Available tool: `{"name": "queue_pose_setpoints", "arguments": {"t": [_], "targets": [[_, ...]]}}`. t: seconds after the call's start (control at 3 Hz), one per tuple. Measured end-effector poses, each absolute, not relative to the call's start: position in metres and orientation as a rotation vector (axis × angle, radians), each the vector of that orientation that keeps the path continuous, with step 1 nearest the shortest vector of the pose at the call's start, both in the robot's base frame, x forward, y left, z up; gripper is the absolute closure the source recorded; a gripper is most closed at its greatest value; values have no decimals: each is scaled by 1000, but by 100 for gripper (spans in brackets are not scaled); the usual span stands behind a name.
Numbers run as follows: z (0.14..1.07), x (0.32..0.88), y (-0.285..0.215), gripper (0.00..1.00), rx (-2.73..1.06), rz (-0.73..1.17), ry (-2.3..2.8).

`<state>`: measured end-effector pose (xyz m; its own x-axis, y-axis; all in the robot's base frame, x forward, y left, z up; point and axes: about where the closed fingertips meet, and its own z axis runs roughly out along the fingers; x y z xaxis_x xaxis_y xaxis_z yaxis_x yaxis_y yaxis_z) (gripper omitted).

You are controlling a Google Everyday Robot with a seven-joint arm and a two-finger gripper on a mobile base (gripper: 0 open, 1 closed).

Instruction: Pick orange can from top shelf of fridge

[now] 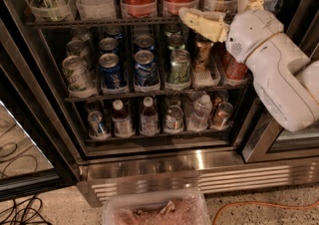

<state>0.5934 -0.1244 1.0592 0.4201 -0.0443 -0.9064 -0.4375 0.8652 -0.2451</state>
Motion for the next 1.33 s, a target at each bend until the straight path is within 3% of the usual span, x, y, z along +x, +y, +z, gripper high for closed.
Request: {"name": "queue_pose_setpoints", "arguments": {"t": [0.33, 1.33], "targets": [[1059, 593, -124, 0, -491, 259, 1121], [1062, 607, -121, 0, -481, 240, 1118]]}}
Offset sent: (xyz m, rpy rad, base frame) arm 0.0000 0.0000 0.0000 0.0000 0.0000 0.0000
